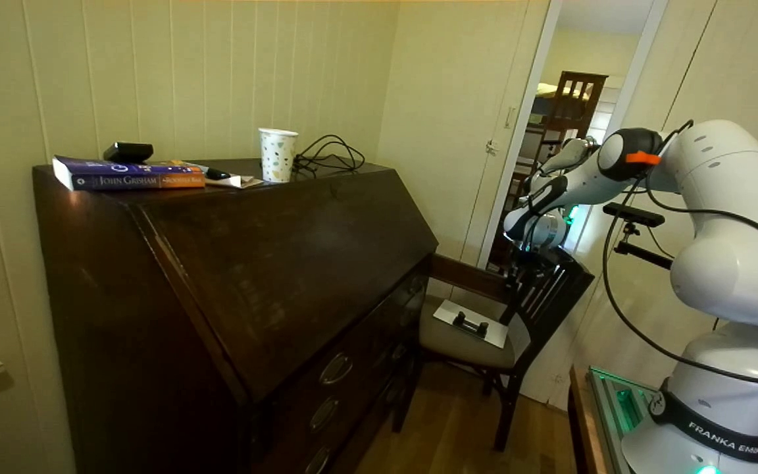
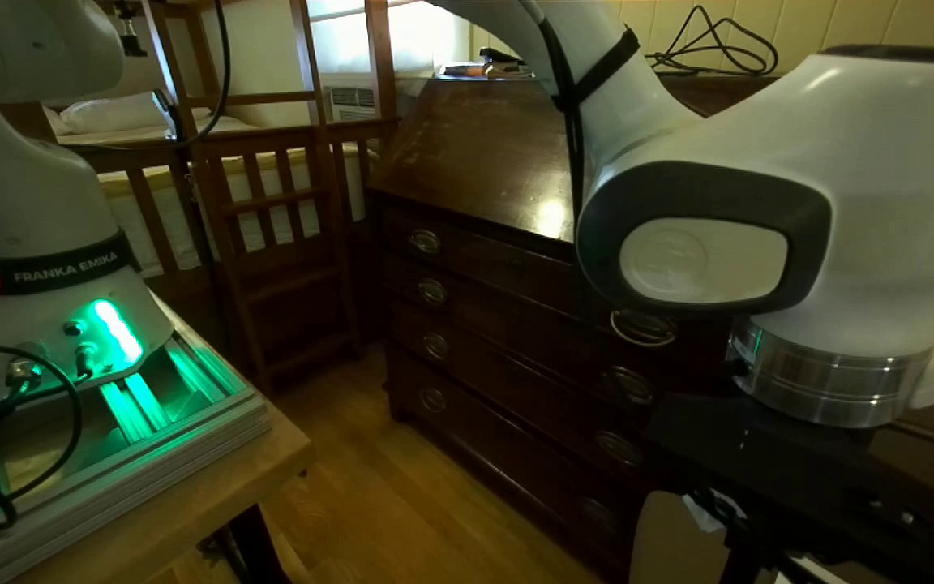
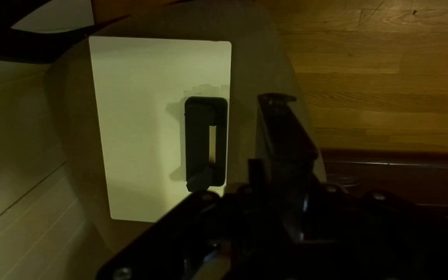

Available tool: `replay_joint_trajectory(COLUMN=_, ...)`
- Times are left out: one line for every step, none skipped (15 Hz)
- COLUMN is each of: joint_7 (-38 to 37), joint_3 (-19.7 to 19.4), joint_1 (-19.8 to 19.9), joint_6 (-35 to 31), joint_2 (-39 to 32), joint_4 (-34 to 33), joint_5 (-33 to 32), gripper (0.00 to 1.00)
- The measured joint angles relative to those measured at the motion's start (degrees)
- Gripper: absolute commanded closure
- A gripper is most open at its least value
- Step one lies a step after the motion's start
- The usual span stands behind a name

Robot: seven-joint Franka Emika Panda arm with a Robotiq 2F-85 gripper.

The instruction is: Move the wooden rail on the right backwards.

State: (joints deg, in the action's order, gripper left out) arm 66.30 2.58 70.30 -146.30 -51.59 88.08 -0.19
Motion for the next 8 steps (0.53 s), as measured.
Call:
replay_joint_trajectory(joint_7=0.0, joint_3=0.0, joint_1=0.0, joint_6=0.0, joint_2=0.0, joint_4=0.0, joint_5=0.1, gripper=0.94)
replay_joint_trajectory(joint_7=0.0, joint_3=0.0, joint_1=0.0, joint_6=0.0, joint_2=0.0, joint_4=0.0, joint_5=0.1, gripper=0.94)
replay_joint_trajectory(joint_7=0.0, joint_3=0.0, joint_1=0.0, joint_6=0.1, joint_2=0.0, joint_4=0.0, joint_5=0.1, gripper=0.94)
replay_joint_trajectory(joint_7=0.0, joint_3=0.0, joint_1=0.0, joint_6=0.1, joint_2=0.0, joint_4=0.0, joint_5=0.1, gripper=0.94)
replay_joint_trajectory(joint_7=0.0, joint_3=0.0, joint_1=-0.1, joint_6=0.1, joint_2=0.0, joint_4=0.0, joint_5=0.1, gripper=0.94)
replay_joint_trajectory(joint_7=-0.1, joint_3=0.0, joint_1=-0.2, joint_6=0.1, joint_2=0.0, joint_4=0.0, joint_5=0.1, gripper=0.94)
replay_joint_trajectory(joint_7=-0.3, joint_3=0.0, joint_1=-0.3, joint_6=0.1, joint_2=0.0, joint_4=0.0, joint_5=0.1, gripper=0.94)
replay_joint_trajectory(joint_7=-0.6, joint_3=-0.1, joint_1=-0.5, joint_6=0.0, joint_2=0.0, joint_4=0.0, joint_5=0.1, gripper=0.94)
